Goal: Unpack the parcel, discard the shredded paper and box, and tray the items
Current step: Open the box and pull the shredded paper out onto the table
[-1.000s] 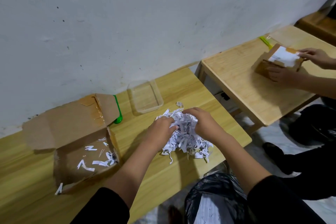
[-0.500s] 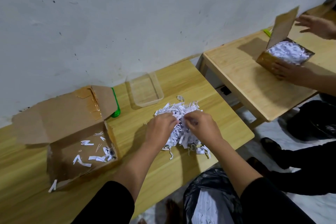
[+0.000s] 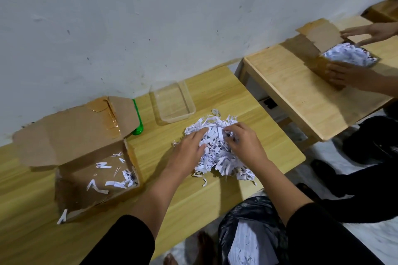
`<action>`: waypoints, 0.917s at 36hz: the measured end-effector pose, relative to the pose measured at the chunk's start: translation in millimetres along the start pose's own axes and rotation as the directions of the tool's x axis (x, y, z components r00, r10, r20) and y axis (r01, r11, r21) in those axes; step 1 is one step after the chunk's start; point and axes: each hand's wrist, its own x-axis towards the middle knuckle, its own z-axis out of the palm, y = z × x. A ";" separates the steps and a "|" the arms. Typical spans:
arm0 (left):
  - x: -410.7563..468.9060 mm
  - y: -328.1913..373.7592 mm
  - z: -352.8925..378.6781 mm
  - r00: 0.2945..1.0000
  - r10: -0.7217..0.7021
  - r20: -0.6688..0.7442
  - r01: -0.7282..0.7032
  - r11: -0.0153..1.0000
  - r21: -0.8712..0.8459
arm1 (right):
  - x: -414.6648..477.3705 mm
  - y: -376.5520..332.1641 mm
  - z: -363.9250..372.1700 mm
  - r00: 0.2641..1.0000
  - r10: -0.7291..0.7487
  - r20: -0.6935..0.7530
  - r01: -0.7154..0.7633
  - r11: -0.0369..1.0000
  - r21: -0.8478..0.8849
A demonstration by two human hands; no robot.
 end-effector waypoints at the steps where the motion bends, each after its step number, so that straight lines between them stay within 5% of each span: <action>1: 0.4 -0.3 -0.7 1.000 0.002 -0.004 -0.002 1.000 0.000 | 0.9 -1.3 -1.0 1.000 -0.001 0.002 0.001 1.000 -0.001; 20: -10.0 1.5 -32.2 0.994 0.082 -0.070 -0.080 0.997 0.021 | 0.5 -38.1 -25.0 0.998 -0.052 -0.023 0.049 0.995 -0.092; 27: -37.9 -33.0 -69.8 0.957 0.016 -0.289 -0.009 1.000 0.026 | 1.3 -90.0 -1.3 0.988 -0.151 0.021 0.151 0.988 -0.005; 33: -100.2 -99.9 -110.6 0.832 -0.206 -0.514 0.175 0.979 -0.108 | -13.2 -151.2 56.8 0.952 -0.254 0.168 0.231 0.962 0.147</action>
